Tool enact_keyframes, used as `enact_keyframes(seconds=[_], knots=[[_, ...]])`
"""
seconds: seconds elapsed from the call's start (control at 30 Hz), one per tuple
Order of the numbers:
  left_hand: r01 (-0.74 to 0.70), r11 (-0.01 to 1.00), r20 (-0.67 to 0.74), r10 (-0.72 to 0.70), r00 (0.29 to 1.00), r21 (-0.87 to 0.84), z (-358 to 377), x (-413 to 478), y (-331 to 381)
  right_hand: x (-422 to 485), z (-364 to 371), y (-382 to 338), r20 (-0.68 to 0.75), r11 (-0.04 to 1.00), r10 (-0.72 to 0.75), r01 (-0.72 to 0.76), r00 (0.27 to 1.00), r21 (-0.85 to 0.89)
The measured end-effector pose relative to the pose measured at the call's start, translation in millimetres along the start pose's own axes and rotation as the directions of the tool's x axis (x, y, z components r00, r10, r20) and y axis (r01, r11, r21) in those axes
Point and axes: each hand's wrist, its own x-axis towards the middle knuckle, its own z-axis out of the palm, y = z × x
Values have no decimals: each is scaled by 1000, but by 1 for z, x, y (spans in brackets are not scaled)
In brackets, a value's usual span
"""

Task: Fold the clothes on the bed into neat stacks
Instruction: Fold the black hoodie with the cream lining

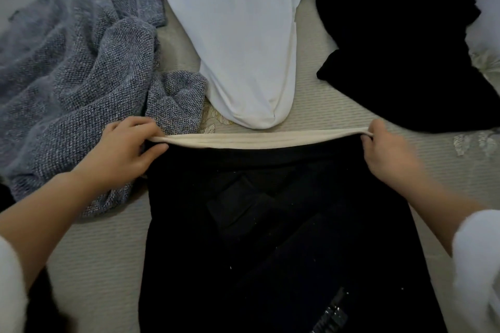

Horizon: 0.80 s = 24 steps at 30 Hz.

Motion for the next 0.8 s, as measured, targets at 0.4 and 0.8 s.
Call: enact_keyframes(seconds=[0.4, 0.8], knots=[[515, 833, -245, -552, 797, -203, 46, 40, 19, 26, 20, -12, -122, 844, 328, -233, 937, 482], [284, 950, 104, -298, 949, 129, 145, -58, 100, -86, 77, -26, 144, 969, -244, 247, 959, -3]])
